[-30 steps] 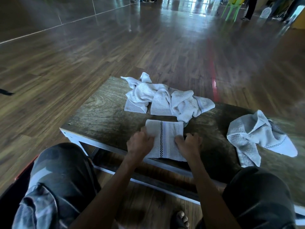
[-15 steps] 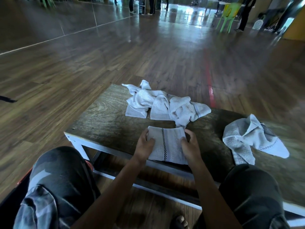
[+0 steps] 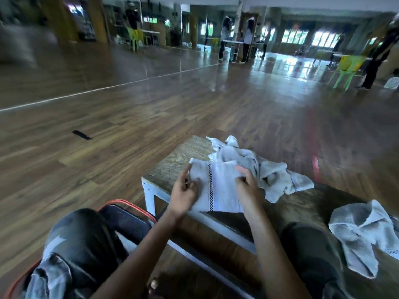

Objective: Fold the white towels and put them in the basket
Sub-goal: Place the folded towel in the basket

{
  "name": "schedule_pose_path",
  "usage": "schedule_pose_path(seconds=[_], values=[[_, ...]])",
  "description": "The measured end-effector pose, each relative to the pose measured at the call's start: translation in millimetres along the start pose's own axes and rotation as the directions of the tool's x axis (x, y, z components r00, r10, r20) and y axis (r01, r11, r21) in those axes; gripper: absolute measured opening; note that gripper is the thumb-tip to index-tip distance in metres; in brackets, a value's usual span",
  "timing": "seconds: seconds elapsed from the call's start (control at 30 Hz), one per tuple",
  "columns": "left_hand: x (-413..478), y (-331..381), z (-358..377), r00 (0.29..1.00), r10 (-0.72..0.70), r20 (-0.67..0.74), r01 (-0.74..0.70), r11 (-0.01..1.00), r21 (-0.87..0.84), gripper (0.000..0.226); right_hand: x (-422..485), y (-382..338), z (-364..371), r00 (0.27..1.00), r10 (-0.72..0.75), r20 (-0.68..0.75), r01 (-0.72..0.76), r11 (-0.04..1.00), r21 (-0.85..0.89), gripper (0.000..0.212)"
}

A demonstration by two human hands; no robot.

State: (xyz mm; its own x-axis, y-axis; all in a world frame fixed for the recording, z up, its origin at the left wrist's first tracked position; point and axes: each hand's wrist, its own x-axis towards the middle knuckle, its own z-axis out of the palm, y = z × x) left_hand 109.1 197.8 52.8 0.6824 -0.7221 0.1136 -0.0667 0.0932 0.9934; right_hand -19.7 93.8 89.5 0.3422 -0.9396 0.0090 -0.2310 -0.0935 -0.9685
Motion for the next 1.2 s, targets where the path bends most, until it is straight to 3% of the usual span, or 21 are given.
schedule_pose_path(seconds=[0.17, 0.37, 0.63, 0.8, 0.97, 1.07, 1.2], values=[[-5, 13, -73, 0.968, 0.015, -0.251, 0.002, 0.998, 0.068, 0.045, -12, -24, 72, 0.984, -0.041, 0.175, 0.03, 0.998, 0.064, 0.039], [-36, 20, -139, 0.891, -0.001, -0.454, 0.039, 0.996, 0.076, 0.041, -35, -38, 132, 0.93, -0.13, 0.344, 0.1, 0.99, 0.103, 0.039], [-78, 6, -201, 0.743, -0.077, -0.665, 0.087, 0.996, -0.019, 0.04, -67, -42, 204, 0.802, -0.176, 0.57, 0.115, 0.983, 0.14, 0.039], [-96, -16, -227, 0.691, -0.127, -0.711, 0.139, 0.989, -0.041, 0.041, -74, -33, 242, 0.707, -0.164, 0.687, 0.12, 0.986, 0.113, 0.041], [-95, -53, -247, 0.654, -0.162, -0.739, 0.162, 0.984, -0.071, 0.041, -67, 2, 293, 0.675, -0.047, 0.736, 0.062, 0.998, 0.007, 0.043], [-93, -89, -259, 0.633, -0.233, -0.738, 0.219, 0.969, -0.119, 0.042, -60, 31, 327, 0.622, 0.036, 0.782, 0.031, 0.997, -0.071, 0.044], [-86, -156, -265, 0.547, -0.379, -0.747, 0.288, 0.922, -0.257, 0.048, -47, 77, 369, 0.557, 0.101, 0.825, 0.077, 0.982, -0.172, 0.045]])
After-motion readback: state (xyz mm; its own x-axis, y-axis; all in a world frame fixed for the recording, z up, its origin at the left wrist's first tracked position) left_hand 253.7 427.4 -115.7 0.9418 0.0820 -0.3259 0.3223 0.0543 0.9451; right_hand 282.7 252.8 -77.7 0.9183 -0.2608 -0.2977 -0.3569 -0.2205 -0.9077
